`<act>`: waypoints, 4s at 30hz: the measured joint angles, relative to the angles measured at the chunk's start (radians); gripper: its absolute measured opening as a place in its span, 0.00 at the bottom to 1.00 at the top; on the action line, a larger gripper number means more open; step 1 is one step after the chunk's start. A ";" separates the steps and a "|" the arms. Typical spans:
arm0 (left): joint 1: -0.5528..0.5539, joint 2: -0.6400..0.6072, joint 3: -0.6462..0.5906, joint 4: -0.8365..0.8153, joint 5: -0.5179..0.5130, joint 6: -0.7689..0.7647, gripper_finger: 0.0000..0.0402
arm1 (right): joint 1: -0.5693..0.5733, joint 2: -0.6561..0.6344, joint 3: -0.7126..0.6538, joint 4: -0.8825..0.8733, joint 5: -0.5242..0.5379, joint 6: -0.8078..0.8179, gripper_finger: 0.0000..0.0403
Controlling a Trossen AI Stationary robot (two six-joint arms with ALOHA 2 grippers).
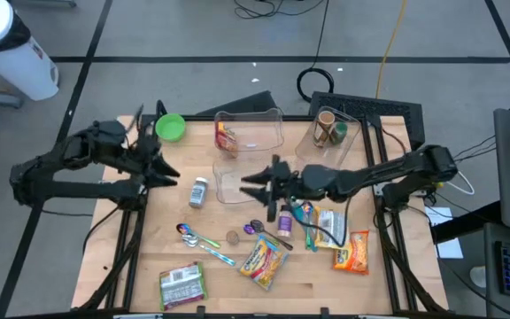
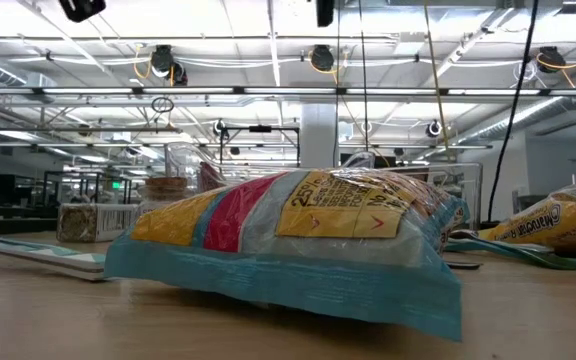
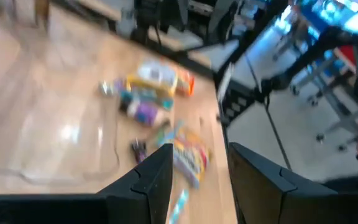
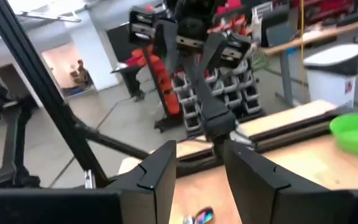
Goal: Pick & Place Food Item
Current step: Put the left blue white spoon into the bottom transparent bin
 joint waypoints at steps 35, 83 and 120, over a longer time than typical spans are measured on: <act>-0.854 0.091 -0.500 0.267 -0.522 -1.021 0.40 | 0.074 0.019 0.001 -0.191 -0.102 0.183 0.31; -1.028 0.646 -0.525 0.382 -0.770 -1.809 0.40 | 0.358 -0.079 0.000 -0.241 0.065 0.078 0.31; -0.870 0.638 -0.369 0.404 -0.531 -1.299 0.01 | 0.330 -0.079 0.000 -0.279 0.063 0.052 0.31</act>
